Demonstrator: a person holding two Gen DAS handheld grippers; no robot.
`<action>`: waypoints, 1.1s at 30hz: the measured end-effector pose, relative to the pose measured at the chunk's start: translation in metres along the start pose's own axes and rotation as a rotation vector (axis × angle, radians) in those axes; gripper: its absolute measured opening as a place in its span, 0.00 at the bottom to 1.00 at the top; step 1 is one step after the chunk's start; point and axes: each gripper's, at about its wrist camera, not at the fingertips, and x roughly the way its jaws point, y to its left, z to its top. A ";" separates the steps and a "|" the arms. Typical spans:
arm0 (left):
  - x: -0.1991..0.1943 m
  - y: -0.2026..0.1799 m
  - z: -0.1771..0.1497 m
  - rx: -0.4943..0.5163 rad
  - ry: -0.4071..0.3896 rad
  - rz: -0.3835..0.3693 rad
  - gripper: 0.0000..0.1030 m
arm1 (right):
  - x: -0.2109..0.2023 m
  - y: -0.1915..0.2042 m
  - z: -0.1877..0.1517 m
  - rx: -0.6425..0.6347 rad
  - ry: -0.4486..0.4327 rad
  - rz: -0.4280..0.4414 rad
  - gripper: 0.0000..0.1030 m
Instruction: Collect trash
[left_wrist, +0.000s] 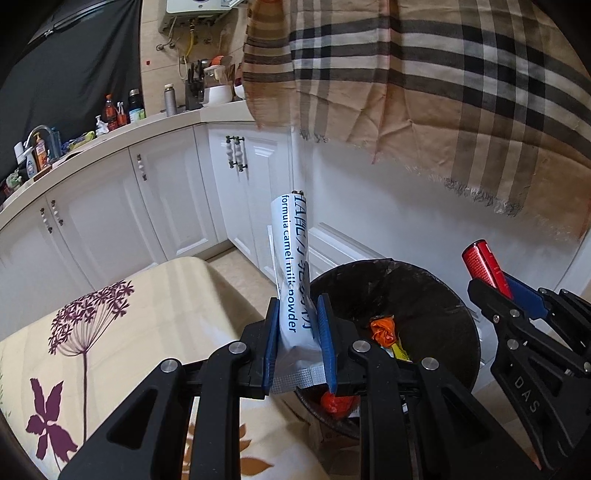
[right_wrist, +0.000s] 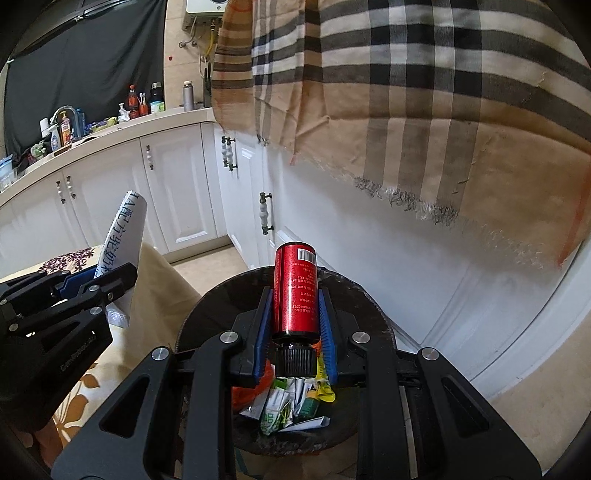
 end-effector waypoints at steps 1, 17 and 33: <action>0.002 -0.001 0.001 0.001 0.001 0.000 0.21 | 0.002 -0.001 0.000 0.001 0.003 -0.002 0.22; 0.010 0.000 -0.003 -0.020 0.008 0.009 0.65 | 0.014 -0.001 -0.004 0.005 0.027 -0.038 0.44; -0.044 0.032 -0.014 -0.078 -0.060 0.058 0.74 | -0.034 0.017 -0.011 -0.001 -0.005 -0.028 0.57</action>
